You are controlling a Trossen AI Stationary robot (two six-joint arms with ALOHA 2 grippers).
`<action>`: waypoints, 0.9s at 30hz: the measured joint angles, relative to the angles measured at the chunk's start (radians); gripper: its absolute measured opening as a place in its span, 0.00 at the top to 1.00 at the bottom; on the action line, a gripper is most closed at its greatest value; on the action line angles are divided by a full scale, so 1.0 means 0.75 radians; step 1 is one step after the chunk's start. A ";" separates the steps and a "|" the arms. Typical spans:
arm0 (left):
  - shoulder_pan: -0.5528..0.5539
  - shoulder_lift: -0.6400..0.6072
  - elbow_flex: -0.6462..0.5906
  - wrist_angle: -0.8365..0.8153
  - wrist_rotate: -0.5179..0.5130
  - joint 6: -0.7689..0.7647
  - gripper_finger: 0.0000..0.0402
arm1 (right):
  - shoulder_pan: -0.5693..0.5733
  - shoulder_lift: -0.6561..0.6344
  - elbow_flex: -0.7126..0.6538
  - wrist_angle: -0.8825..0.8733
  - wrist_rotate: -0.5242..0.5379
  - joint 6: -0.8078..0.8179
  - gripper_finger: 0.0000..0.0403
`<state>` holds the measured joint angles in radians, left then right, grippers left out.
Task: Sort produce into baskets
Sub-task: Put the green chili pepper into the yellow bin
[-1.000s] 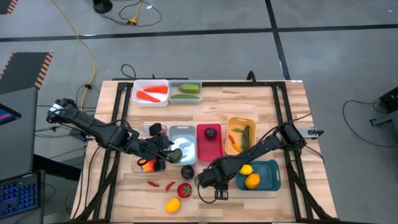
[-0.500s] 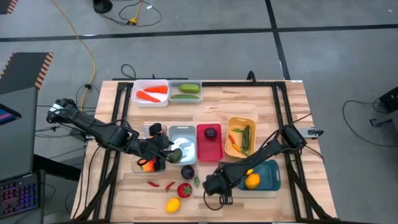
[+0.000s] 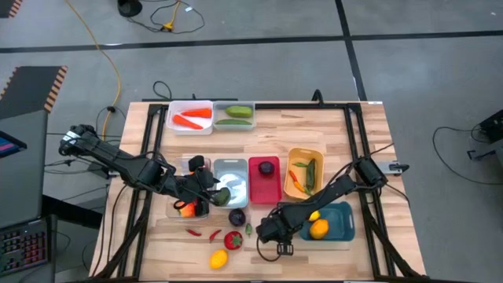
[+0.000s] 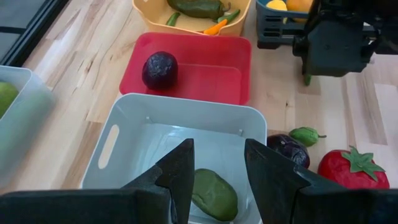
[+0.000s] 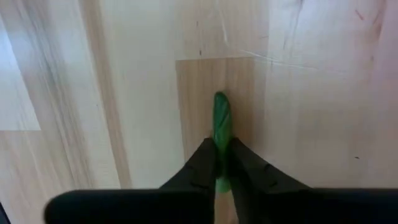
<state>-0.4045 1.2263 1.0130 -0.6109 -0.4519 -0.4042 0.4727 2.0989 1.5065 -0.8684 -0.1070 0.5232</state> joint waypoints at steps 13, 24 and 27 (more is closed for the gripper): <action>0.000 0.000 0.000 0.000 0.000 0.000 0.68 | -0.044 -0.008 0.347 -0.580 0.128 -0.288 0.88; 0.000 0.000 0.000 0.000 0.001 0.000 0.68 | -0.131 -0.010 0.386 -0.936 0.500 -0.323 0.88; 0.000 0.000 -0.001 0.000 0.017 0.000 0.68 | -0.167 -0.029 0.360 -0.934 0.500 -0.328 0.88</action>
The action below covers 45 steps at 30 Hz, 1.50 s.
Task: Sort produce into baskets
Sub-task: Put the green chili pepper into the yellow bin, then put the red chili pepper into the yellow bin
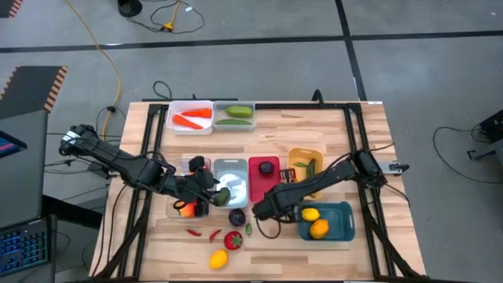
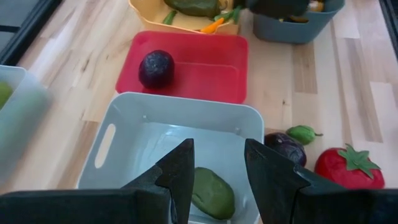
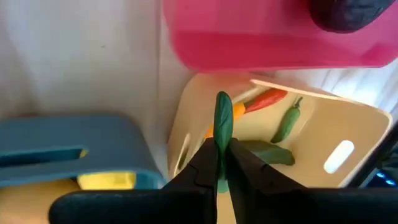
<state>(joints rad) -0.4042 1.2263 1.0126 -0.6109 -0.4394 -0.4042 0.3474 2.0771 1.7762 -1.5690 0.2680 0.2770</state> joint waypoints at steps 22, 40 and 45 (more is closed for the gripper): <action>-0.015 0.003 0.000 0.001 0.540 0.104 0.58 | -0.217 -0.171 -0.286 -0.002 -0.050 0.015 0.70; -0.463 0.143 0.001 0.007 0.399 -0.230 0.52 | -0.222 -0.171 -0.312 -0.003 -0.047 0.016 0.52; -0.554 0.310 0.001 0.010 0.458 -0.391 0.52 | -0.222 -0.171 -0.312 -0.002 -0.047 0.016 0.52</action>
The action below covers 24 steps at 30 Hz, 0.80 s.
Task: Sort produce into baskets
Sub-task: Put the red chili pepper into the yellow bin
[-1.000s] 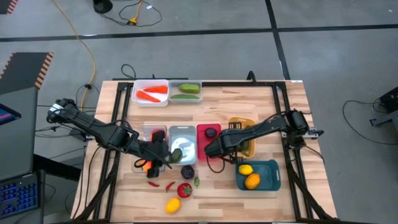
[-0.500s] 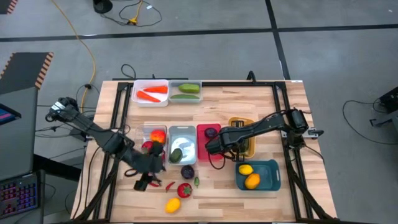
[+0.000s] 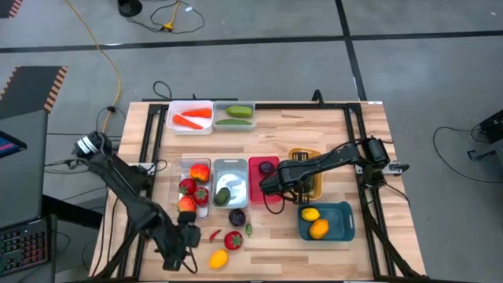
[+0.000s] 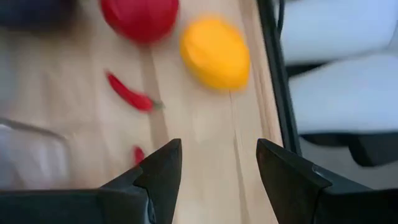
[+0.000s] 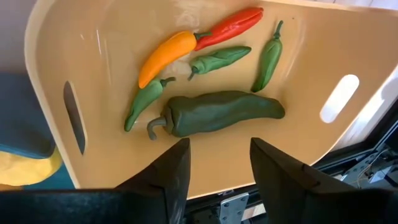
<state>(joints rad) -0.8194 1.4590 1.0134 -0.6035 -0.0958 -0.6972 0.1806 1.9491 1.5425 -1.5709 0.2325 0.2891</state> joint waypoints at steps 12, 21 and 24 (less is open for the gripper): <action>-0.029 0.228 0.006 0.012 0.000 -0.326 0.52 | 0.004 0.000 0.000 0.000 0.000 0.000 0.52; -0.020 0.232 0.001 -0.074 -0.098 -0.390 0.52 | 0.004 0.000 0.000 0.003 0.000 0.000 0.52; -0.018 0.230 0.001 -0.080 -0.086 -0.387 0.52 | 0.004 0.000 0.000 0.007 0.000 0.000 0.52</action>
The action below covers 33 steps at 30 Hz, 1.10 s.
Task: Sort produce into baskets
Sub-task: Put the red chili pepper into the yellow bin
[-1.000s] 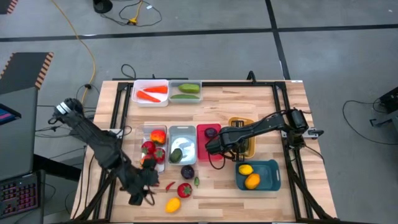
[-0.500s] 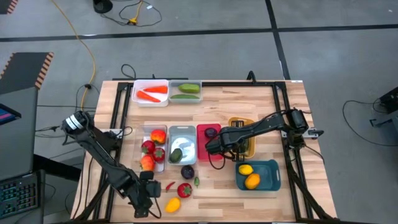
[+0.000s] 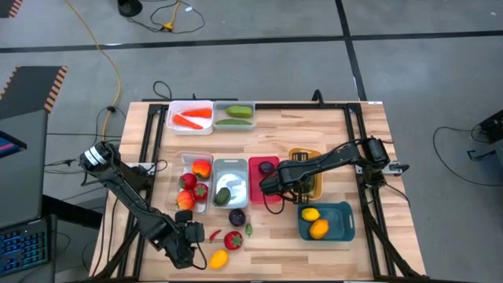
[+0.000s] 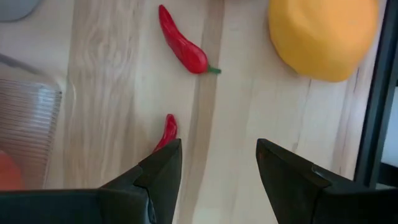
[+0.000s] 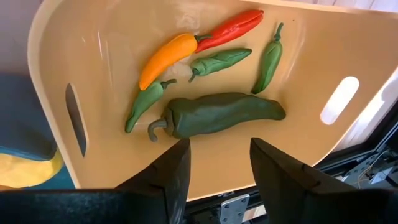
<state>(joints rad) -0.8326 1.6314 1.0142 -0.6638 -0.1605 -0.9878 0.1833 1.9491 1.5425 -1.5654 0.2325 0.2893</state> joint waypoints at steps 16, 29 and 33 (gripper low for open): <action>0.051 -0.001 -0.001 -0.094 0.023 0.129 0.53 | 0.000 0.000 0.000 0.004 0.000 0.000 0.52; 0.035 -0.003 0.001 -0.080 0.059 0.123 0.65 | 0.000 0.000 0.000 0.004 0.000 0.000 0.52; 0.044 -0.002 0.063 -0.125 0.075 0.154 0.66 | 0.000 0.000 0.000 0.003 0.000 0.000 0.52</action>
<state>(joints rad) -0.7999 1.6300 1.0616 -0.7574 -0.1041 -0.8726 0.1833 1.9491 1.5425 -1.5628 0.2325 0.2893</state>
